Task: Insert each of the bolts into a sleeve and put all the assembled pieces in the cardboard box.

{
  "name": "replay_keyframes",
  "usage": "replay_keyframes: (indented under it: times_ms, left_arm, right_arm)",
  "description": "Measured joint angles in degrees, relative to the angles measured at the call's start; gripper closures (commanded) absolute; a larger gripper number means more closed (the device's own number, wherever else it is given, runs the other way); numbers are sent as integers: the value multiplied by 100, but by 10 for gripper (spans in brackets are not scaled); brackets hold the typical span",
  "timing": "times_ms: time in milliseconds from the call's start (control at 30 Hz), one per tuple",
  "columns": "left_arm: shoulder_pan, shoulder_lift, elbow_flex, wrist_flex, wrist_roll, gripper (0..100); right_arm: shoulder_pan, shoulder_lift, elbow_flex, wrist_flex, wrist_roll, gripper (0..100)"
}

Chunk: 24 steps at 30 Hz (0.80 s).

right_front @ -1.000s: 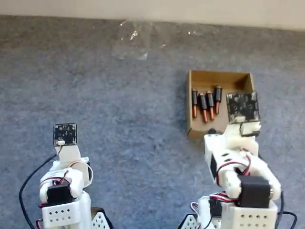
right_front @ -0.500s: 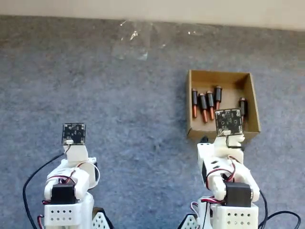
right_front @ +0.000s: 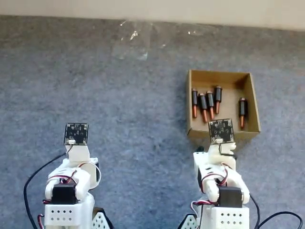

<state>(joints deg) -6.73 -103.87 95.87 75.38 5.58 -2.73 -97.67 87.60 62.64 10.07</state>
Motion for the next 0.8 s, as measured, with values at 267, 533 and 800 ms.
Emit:
replay_keyframes:
  times_ms: [267,533,800]
  left_arm:
    - [18,0,0,0,0,994]
    - [18,0,0,0,0,994]
    - [18,0,0,0,0,994]
  right_arm:
    - [0,-677,554,0,0,858]
    - [0,-677,800,0,-9,858]
    - [-9,-677,800,484,-791,854]
